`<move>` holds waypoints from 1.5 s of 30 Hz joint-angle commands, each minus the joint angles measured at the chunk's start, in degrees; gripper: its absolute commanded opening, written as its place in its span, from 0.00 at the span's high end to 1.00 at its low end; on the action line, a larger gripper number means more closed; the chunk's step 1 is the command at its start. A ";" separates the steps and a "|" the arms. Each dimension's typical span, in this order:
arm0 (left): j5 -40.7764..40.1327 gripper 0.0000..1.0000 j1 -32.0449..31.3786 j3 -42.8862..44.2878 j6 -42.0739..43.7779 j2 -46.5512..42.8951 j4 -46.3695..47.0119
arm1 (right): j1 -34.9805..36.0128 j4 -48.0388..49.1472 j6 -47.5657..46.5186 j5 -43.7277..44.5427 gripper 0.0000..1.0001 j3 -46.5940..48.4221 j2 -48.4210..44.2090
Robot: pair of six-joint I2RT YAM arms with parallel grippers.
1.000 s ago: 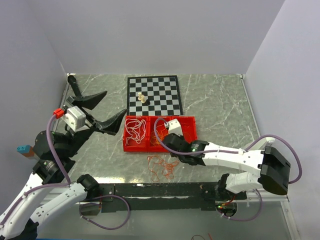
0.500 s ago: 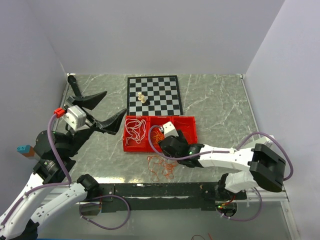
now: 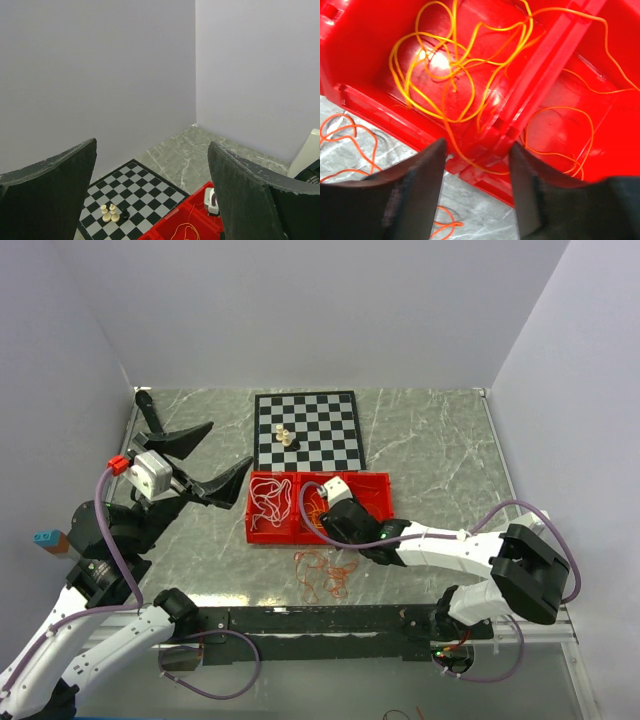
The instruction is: Untangle the cables
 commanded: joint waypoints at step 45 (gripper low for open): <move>1.13 0.03 1.04 1.26 -1.17 -1.40 0.93 | -3.93 -10.56 8.04 -7.17 0.52 -0.79 -10.39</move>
